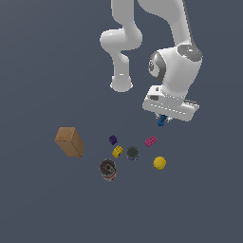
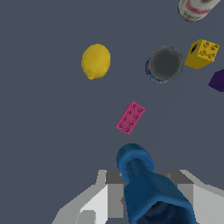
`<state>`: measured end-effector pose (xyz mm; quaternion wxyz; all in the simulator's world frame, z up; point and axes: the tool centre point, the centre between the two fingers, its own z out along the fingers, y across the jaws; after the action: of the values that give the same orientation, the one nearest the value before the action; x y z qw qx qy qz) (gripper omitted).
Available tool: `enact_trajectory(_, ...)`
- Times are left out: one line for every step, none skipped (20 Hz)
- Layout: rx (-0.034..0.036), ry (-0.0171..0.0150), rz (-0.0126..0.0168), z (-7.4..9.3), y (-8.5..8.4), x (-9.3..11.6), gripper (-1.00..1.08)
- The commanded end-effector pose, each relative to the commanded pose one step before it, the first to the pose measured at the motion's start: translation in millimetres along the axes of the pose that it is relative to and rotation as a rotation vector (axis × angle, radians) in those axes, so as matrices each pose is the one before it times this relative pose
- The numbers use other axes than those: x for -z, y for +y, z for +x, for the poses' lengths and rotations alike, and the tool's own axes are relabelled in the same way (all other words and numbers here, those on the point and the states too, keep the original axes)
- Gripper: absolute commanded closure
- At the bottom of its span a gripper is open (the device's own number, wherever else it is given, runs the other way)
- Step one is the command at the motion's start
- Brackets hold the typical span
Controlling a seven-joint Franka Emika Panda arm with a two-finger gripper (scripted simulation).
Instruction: Pick up a designated object from a clutter of objects.
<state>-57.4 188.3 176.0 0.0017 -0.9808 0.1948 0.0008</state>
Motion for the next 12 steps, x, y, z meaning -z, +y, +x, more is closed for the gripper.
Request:
enact_trajectory(0.00084, -0.0013, 0.00086, 13.46, 5.67, 24.27, 1.08)
enact_trajectory(0.0, 0.0, 0.0, 5.53, 2.12, 9.46, 1.08)
enact_trajectory(0.0, 0.0, 0.0, 5.55, 2.12, 9.46, 1.08)
enact_trajectory(0.0, 0.0, 0.0, 5.57, 2.12, 9.47, 1.08)
enact_trajectory(0.0, 0.0, 0.0, 5.6, 2.12, 9.47, 1.08)
enact_trajectory(0.0, 0.0, 0.0, 5.63, 2.12, 9.48, 1.08)
enact_trajectory(0.0, 0.0, 0.0, 5.66, 2.12, 9.48, 1.08)
enact_trajectory(0.0, 0.0, 0.0, 5.69, 2.11, 9.49, 1.08)
enact_trajectory(0.0, 0.0, 0.0, 5.71, 2.1, 9.48, 1.08)
enact_trajectory(-0.00041, 0.00046, -0.00031, 5.76, 2.19, 9.57, 1.08)
enact_trajectory(0.0, 0.0, 0.0, 5.77, 2.08, 9.47, 1.08)
enact_trajectory(-0.00022, 0.00027, -0.00035, 5.74, 2.05, 9.39, 1.08)
